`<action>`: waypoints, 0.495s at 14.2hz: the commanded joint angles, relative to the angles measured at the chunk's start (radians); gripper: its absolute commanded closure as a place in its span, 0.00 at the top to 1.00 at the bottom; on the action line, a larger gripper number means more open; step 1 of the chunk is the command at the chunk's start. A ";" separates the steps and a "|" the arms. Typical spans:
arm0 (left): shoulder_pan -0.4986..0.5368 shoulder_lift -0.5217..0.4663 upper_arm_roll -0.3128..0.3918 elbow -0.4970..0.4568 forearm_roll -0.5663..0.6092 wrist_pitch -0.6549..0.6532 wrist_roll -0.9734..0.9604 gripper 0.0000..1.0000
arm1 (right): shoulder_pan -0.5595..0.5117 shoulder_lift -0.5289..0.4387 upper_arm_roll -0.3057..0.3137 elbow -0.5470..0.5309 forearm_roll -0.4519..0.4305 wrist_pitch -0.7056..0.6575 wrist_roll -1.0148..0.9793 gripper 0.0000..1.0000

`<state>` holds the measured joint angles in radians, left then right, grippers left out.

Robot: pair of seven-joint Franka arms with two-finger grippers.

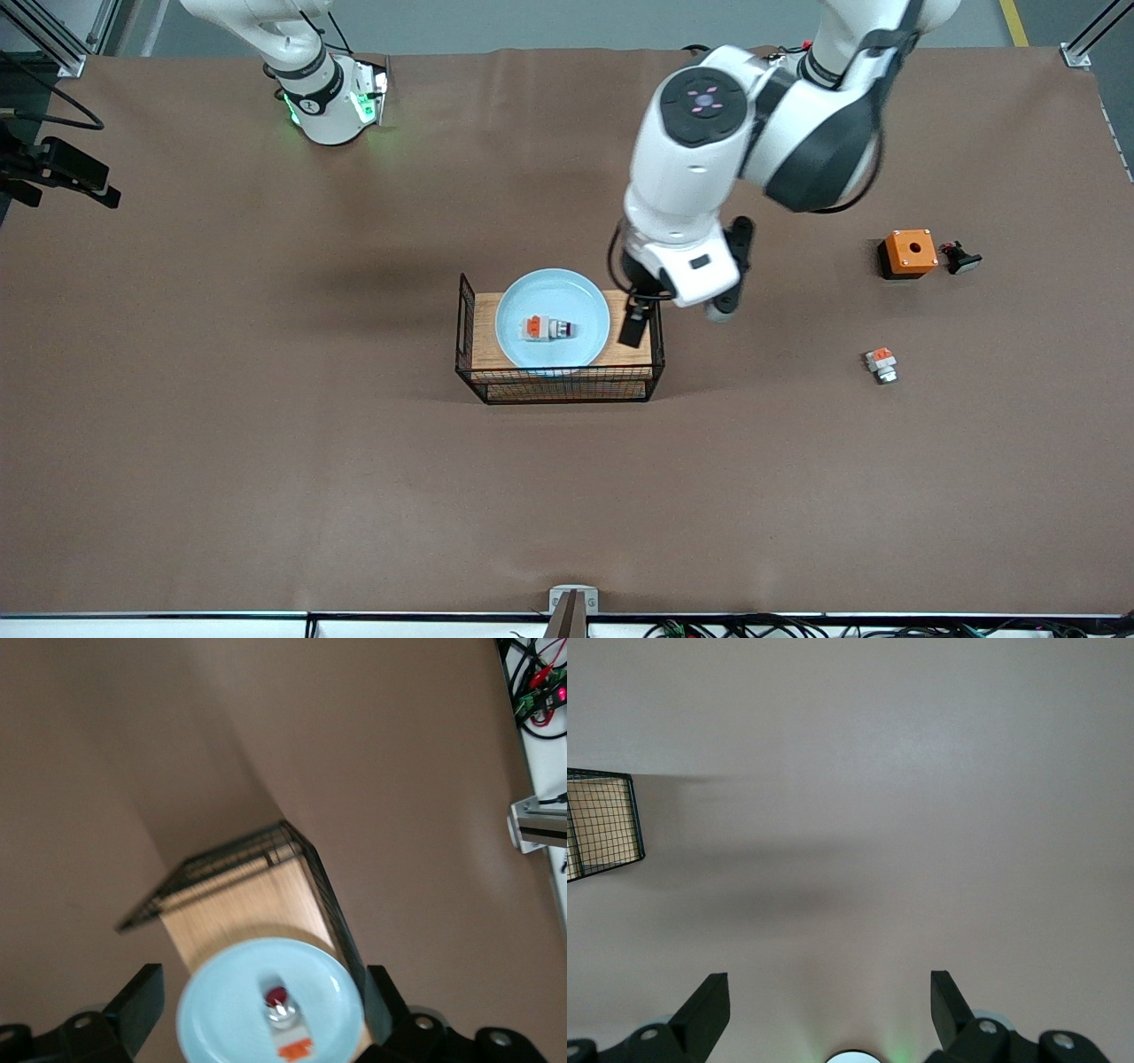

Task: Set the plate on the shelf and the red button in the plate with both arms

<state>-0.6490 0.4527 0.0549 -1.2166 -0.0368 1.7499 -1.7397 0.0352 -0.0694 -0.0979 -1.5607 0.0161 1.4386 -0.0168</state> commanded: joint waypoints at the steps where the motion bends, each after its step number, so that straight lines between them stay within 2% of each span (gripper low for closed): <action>1: 0.076 -0.097 -0.001 -0.076 -0.052 -0.079 0.234 1.00 | -0.015 -0.029 0.014 -0.024 -0.013 0.013 -0.017 1.00; 7: 0.235 -0.239 0.000 -0.217 -0.054 -0.150 0.723 1.00 | -0.017 -0.036 0.012 -0.039 -0.005 0.019 -0.015 1.00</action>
<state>-0.4526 0.2908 0.0570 -1.3404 -0.0750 1.6040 -1.1475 0.0352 -0.0713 -0.0983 -1.5663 0.0161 1.4399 -0.0170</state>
